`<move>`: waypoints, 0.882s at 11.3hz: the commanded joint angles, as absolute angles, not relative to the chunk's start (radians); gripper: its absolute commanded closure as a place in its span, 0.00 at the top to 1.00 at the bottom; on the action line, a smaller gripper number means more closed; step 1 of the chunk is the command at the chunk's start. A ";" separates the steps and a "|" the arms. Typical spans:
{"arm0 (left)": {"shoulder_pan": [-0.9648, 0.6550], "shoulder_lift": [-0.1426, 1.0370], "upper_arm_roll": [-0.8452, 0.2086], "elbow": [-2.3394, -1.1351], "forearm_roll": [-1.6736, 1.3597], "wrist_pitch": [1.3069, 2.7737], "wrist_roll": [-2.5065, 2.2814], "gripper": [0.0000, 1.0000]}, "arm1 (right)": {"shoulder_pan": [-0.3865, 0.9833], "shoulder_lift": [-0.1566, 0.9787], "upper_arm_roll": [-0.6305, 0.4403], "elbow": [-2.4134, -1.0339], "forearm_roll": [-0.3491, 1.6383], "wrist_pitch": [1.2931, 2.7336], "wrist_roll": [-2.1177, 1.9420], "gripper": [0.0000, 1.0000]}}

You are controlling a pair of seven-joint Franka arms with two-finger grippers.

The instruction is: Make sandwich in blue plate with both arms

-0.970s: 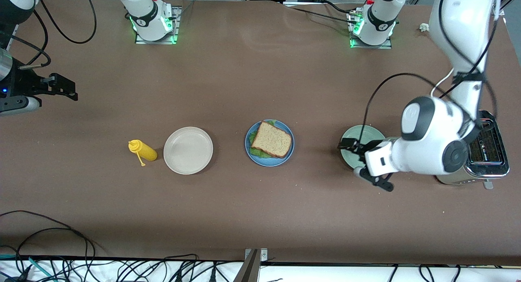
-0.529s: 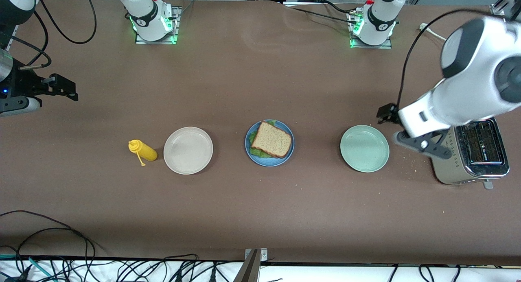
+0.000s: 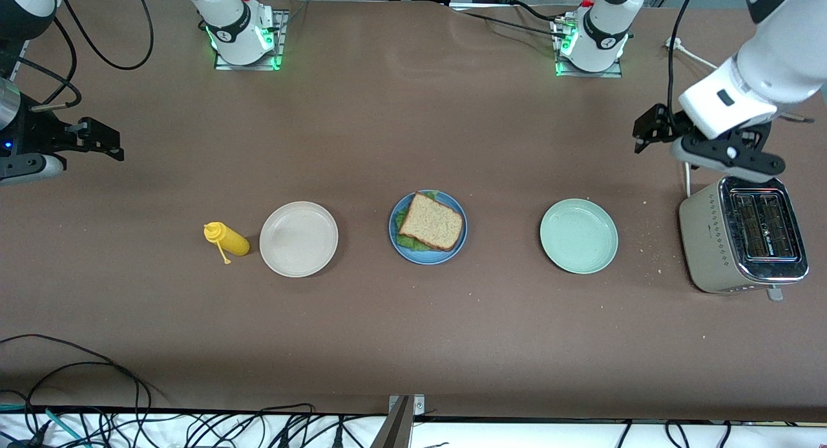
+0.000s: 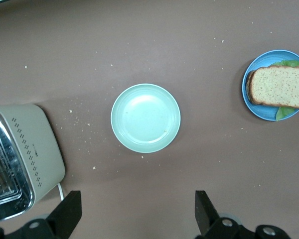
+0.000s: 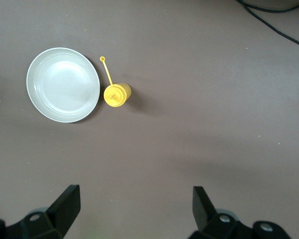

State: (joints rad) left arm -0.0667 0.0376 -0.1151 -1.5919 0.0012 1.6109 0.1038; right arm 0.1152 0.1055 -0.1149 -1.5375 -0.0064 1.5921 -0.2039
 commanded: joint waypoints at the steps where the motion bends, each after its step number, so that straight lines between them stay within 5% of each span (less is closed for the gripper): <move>1: -0.071 -0.029 -0.100 -1.672 0.023 1.626 0.094 1.00 | 0.118 0.109 -0.115 -1.520 -0.015 1.582 -0.195 1.00; 10: -0.080 -0.046 -0.077 -1.692 0.021 1.626 0.092 1.00 | 0.118 0.109 -0.115 -1.520 -0.015 1.582 -0.196 1.00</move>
State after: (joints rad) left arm -0.0740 -0.0304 -0.0800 -1.6782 0.0012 1.6115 0.1017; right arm 0.1154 0.1060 -0.1149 -1.5374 -0.0064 1.5920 -0.2038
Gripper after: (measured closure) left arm 0.000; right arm 0.000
